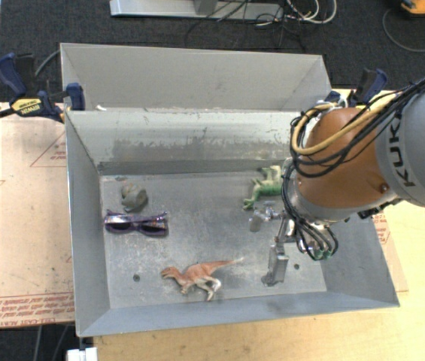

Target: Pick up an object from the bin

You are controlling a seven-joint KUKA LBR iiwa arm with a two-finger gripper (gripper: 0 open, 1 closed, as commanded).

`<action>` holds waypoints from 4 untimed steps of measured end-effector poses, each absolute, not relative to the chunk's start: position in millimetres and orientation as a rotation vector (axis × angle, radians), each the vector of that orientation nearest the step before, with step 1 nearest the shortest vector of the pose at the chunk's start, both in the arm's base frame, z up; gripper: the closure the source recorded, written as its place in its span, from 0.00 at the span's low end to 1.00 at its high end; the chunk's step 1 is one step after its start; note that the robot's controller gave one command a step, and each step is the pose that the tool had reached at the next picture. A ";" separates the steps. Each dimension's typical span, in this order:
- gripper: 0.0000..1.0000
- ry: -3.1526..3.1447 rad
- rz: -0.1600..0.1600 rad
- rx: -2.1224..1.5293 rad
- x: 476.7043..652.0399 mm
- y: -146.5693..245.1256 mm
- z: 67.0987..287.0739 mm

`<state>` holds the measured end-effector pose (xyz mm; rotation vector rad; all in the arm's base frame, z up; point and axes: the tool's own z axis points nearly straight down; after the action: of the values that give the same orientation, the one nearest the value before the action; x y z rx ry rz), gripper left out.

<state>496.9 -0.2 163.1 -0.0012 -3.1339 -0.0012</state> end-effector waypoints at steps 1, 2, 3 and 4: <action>0.00 -3.142 -0.001 -0.001 498.6 -0.2 167.4; 0.00 -3.123 -0.006 0.197 479.1 76.0 112.3; 0.00 -3.135 -0.001 0.236 481.0 46.4 107.7; 0.00 -3.118 -0.007 0.414 490.6 84.9 76.0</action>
Offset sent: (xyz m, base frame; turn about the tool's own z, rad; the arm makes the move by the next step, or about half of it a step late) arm -0.0163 0.0719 -0.0480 -0.1181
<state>490.6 84.9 76.0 0.4142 -3.1176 -0.0071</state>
